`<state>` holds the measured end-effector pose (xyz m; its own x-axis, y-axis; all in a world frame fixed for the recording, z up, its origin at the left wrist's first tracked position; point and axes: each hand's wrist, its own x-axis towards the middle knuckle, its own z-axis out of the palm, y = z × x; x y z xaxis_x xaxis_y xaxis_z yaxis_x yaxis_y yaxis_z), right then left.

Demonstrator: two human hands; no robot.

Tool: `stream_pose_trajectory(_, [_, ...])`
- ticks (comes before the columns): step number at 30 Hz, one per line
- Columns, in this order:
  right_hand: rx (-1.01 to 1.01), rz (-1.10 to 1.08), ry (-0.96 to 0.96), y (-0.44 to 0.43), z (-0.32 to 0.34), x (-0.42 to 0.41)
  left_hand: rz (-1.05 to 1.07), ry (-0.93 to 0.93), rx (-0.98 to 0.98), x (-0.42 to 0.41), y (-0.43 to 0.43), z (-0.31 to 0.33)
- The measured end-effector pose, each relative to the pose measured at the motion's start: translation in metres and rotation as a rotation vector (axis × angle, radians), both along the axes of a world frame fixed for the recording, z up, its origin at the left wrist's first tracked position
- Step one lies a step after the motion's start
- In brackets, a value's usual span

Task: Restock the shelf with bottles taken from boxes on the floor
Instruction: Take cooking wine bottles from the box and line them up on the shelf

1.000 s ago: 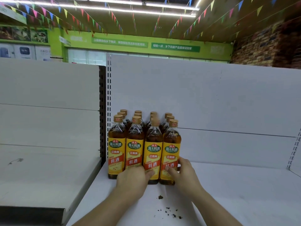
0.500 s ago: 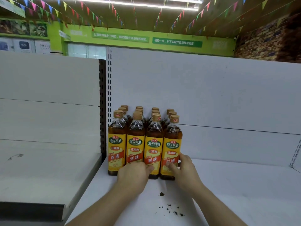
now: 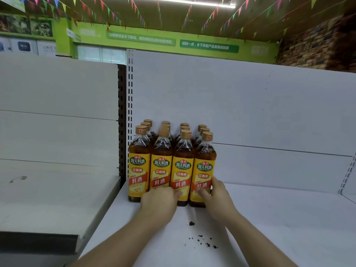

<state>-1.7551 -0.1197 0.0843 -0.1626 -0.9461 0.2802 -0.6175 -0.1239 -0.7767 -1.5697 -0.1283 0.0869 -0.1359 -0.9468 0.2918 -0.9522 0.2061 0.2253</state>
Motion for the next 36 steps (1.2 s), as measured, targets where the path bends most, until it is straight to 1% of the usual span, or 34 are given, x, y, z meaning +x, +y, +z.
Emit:
stream_pose_trajectory(4, [0.118, -0.016, -0.06, 0.006, 0.005, 0.001, -0.048, 0.122, 0.088, 0.011, 0.004, -0.003])
stream_pose_trajectory(7, [0.16, -0.148, -0.017, 0.007, 0.003, -0.002, -0.121, 0.236, 0.183, 0.025, 0.011, -0.003])
stream_pose_trajectory(9, [0.186, -0.218, -0.031, 0.01, 0.001, 0.0, -0.144, 0.329, 0.233, 0.034, 0.014, 0.0])
stream_pose_trajectory(13, [0.156, -0.234, -0.153, 0.032, -0.003, 0.017, -0.176, 0.534, 0.286, 0.052, 0.019, 0.002])
stream_pose_trajectory(18, [0.124, -0.146, -0.339, 0.058, 0.003, 0.054, -0.231, 0.711, 0.322, 0.07, 0.026, 0.006])
stream_pose_trajectory(21, [0.113, -0.145, -0.375, 0.07, 0.01, 0.071, -0.3, 0.781, 0.354, 0.078, 0.033, 0.008])
stream_pose_trajectory(26, [0.093, -0.211, -0.397, 0.092, 0.024, 0.079, -0.389, 1.0, 0.397, 0.077, 0.045, 0.013])
stream_pose_trajectory(30, [0.083, -0.295, -0.39, 0.113, 0.035, 0.075, -0.437, 1.065, 0.402, 0.068, 0.056, 0.017])
stream_pose_trajectory(36, [0.061, -0.417, -0.358, 0.154, 0.039, 0.051, -0.498, 1.09, 0.413, 0.038, 0.075, 0.021])
